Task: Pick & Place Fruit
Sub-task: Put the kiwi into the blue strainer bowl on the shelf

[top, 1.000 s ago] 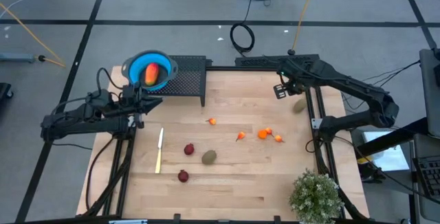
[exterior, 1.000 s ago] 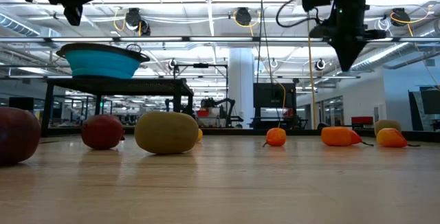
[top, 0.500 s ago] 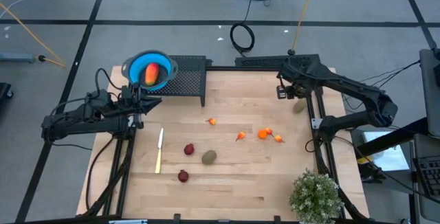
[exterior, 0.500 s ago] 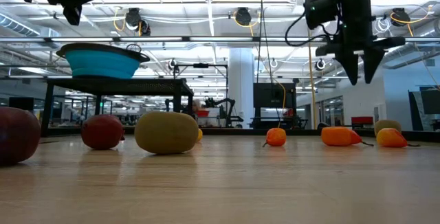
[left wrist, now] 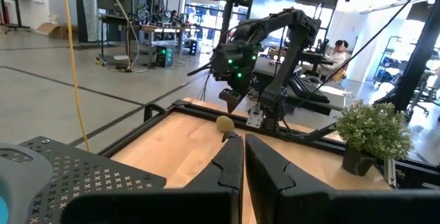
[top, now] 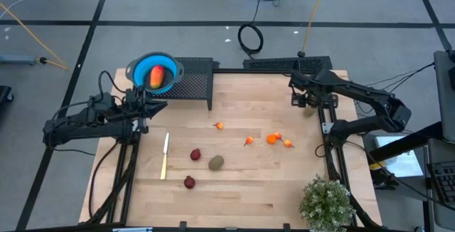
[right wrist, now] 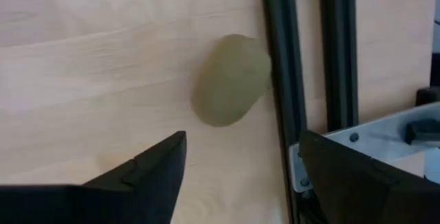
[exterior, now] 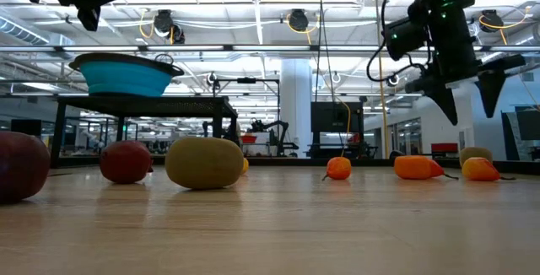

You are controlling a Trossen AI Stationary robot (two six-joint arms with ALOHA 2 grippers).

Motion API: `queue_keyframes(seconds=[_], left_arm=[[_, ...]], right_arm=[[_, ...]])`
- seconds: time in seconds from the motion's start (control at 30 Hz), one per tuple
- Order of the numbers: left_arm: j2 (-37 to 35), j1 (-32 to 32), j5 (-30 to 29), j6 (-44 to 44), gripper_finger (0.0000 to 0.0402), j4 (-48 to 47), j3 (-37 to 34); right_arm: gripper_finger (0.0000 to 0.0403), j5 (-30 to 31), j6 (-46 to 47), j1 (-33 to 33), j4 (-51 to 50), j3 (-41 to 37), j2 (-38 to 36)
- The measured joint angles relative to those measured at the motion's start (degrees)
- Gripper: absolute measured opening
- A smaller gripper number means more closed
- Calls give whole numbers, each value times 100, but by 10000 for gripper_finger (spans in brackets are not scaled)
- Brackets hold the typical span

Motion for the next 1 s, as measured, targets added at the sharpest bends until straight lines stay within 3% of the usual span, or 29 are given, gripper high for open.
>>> queue_keyframes(seconds=[0.3,1.0], left_arm=[[2,0,137,-128,11,-90,0],[2,-4,129,-135,17,-92,0]], right_arm=[[310,15,256,-405,438,-271,-2],[309,2,750,-486,1673,-1281,-2]])
